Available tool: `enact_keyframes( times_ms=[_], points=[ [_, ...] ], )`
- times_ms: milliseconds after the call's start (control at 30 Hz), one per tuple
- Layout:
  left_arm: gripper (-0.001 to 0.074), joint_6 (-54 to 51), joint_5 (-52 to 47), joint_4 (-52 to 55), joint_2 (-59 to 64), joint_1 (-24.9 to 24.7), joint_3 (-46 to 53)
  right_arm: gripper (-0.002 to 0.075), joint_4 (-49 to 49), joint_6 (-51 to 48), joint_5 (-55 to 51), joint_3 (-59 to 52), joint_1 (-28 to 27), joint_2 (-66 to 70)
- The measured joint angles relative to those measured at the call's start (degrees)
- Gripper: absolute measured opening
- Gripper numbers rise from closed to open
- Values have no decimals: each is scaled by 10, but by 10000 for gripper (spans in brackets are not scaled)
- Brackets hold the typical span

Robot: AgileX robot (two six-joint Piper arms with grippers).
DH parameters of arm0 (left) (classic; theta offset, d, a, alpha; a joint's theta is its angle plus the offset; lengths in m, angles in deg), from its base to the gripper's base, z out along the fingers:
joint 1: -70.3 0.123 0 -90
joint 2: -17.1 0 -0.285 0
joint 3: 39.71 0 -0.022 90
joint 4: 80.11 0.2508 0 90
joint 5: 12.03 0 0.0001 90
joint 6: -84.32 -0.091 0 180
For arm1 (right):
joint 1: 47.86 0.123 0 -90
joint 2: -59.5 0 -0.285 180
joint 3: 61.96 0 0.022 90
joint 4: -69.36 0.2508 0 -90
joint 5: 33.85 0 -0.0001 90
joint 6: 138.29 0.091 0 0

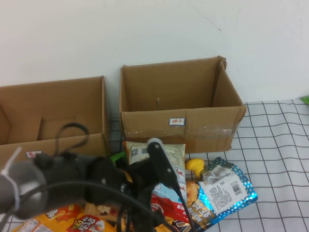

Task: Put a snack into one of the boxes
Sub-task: Pick up the potato chip

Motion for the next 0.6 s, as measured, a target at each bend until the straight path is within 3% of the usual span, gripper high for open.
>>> enact_keyframes(
  times_ms=[433, 500, 600],
  points=[
    [625, 20, 99, 92, 83, -14, -2, -1, 0, -7, 0, 0, 0, 0],
    [597, 20, 122, 92, 98, -14, -3, -1, 0, -7, 0, 0, 0, 0],
    [498, 20, 156, 93, 113, -14, -3, -1, 0, -8, 0, 0, 0, 0]
  ],
)
